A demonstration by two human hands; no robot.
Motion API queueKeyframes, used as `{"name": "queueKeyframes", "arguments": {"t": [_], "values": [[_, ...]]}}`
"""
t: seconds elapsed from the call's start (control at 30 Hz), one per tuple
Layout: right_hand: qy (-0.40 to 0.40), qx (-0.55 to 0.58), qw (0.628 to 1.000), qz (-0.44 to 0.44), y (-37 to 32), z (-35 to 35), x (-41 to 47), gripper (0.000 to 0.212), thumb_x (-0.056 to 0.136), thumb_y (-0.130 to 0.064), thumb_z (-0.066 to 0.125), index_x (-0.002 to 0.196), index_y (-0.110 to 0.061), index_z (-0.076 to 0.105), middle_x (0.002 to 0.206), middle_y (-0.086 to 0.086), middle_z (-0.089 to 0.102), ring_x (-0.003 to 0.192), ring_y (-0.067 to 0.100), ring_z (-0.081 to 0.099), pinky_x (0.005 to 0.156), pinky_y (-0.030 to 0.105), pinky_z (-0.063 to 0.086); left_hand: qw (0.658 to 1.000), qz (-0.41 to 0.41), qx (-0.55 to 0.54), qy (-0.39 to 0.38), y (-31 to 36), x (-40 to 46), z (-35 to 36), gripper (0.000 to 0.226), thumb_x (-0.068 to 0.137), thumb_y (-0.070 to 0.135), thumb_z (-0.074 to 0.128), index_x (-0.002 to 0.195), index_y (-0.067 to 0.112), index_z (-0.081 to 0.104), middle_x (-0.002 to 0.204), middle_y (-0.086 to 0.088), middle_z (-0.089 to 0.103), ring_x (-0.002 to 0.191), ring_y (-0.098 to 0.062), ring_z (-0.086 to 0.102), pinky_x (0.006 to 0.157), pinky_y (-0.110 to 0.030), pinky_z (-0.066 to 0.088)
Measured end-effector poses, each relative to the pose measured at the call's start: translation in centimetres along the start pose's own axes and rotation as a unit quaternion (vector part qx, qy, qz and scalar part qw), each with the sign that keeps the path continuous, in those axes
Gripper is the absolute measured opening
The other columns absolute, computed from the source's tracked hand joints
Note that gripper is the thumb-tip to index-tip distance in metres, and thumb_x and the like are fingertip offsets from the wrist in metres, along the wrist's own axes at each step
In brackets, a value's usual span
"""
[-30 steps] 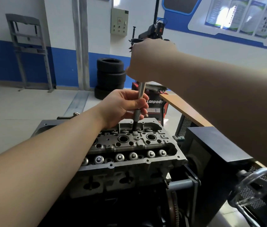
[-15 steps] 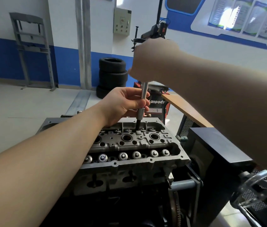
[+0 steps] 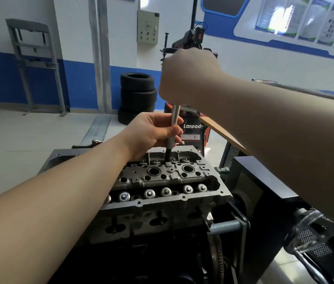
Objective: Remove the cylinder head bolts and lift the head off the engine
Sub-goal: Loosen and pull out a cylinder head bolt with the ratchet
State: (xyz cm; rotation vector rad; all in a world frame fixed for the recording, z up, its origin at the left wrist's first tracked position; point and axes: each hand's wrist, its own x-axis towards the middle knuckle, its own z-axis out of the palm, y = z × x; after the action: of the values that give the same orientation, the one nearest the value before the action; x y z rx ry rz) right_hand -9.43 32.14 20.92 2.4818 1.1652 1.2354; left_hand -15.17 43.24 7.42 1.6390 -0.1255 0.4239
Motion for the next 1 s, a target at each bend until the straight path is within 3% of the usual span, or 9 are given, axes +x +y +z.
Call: {"name": "queueKeyframes", "arguments": {"t": [0.13,0.23,0.4,0.5,0.63,0.73,0.83,0.9,1.0], "values": [[0.003,0.145,0.985,-0.089,0.7,0.1,0.1,0.042,0.097,-0.049,0.051,0.068,-0.019,0.053,0.062,-0.003,0.05,0.054,0.018,0.048,0.049,0.024,0.03,0.998,-0.026,-0.047,-0.029,0.1,-0.5,-0.4,0.036,0.092,0.017,0.07,0.127,0.007,0.069,0.111,-0.012,0.079,0.109,-0.034,0.076,0.095,-0.04,0.063],[-0.032,0.323,0.944,-0.053,2.1,0.7,-0.4,0.041,0.099,-0.04,0.056,0.063,-0.021,0.054,0.06,-0.005,0.049,0.058,0.015,0.046,0.053,0.027,0.033,0.999,-0.03,-0.037,-0.026,0.0,-0.2,0.1,0.024,0.101,0.009,0.063,0.123,0.005,0.071,0.109,-0.012,0.079,0.108,-0.033,0.076,0.094,-0.039,0.063],[-0.026,0.141,0.989,0.045,1.2,0.4,-0.4,0.024,0.088,-0.026,0.053,0.066,-0.019,0.045,0.072,0.002,0.052,0.061,0.023,0.05,0.052,0.027,0.03,0.999,-0.017,-0.024,-0.018,-0.2,0.2,0.2,0.019,0.098,0.007,0.068,0.116,0.004,0.074,0.102,-0.012,0.079,0.098,-0.03,0.078,0.086,-0.034,0.063],[0.038,0.061,0.997,0.024,-0.3,-0.1,-0.9,0.03,0.088,-0.029,0.054,0.065,-0.019,0.039,0.066,0.003,0.048,0.053,0.024,0.043,0.049,0.027,0.028,0.999,-0.008,-0.029,-0.023,-0.2,0.0,-0.2,0.025,0.089,0.014,0.073,0.113,0.005,0.075,0.102,-0.014,0.079,0.099,-0.032,0.077,0.088,-0.038,0.064],[0.084,0.214,0.972,-0.038,0.6,1.1,-1.0,0.038,0.092,-0.044,0.052,0.065,-0.019,0.056,0.058,-0.003,0.05,0.055,0.02,0.049,0.054,0.028,0.039,0.992,-0.048,-0.08,-0.084,-0.1,-0.3,-0.7,0.03,0.094,0.021,0.072,0.121,0.009,0.069,0.109,-0.013,0.076,0.104,-0.031,0.074,0.1,-0.046,0.061],[0.05,0.329,0.943,-0.021,2.1,2.1,-1.1,0.038,0.097,-0.04,0.055,0.064,-0.022,0.054,0.061,-0.002,0.054,0.06,0.02,0.05,0.059,0.033,0.045,0.994,-0.046,-0.063,-0.071,-0.2,-0.1,-0.1,0.033,0.094,0.027,0.069,0.121,0.009,0.07,0.106,-0.009,0.077,0.1,-0.028,0.073,0.095,-0.042,0.062],[0.014,0.274,0.962,-0.008,2.2,2.1,-0.8,0.041,0.098,-0.055,0.051,0.076,-0.023,0.064,0.072,-0.002,0.064,0.067,0.02,0.06,0.062,0.037,0.05,0.995,-0.042,-0.056,-0.065,-0.2,0.0,0.1,0.033,0.093,0.027,0.068,0.119,0.007,0.069,0.1,-0.008,0.076,0.094,-0.026,0.074,0.087,-0.038,0.063],[-0.066,0.298,0.952,-0.003,2.7,1.2,-0.5,0.054,0.097,-0.069,0.047,0.078,-0.022,0.063,0.067,-0.005,0.063,0.06,0.016,0.059,0.057,0.032,0.046,0.995,-0.044,-0.055,-0.064,-0.3,0.0,0.0,0.032,0.093,0.026,0.068,0.118,0.007,0.069,0.099,-0.008,0.075,0.095,-0.027,0.074,0.087,-0.039,0.063],[-0.187,0.384,0.898,0.107,4.4,-0.7,0.2,0.068,0.101,-0.072,0.039,0.086,-0.013,0.07,0.054,-0.004,0.065,0.044,0.015,0.061,0.051,0.026,0.052,0.996,-0.041,-0.045,-0.066,-0.3,-0.1,0.1,0.031,0.093,0.025,0.07,0.118,0.007,0.07,0.102,-0.009,0.074,0.098,-0.029,0.072,0.09,-0.042,0.062]]}}
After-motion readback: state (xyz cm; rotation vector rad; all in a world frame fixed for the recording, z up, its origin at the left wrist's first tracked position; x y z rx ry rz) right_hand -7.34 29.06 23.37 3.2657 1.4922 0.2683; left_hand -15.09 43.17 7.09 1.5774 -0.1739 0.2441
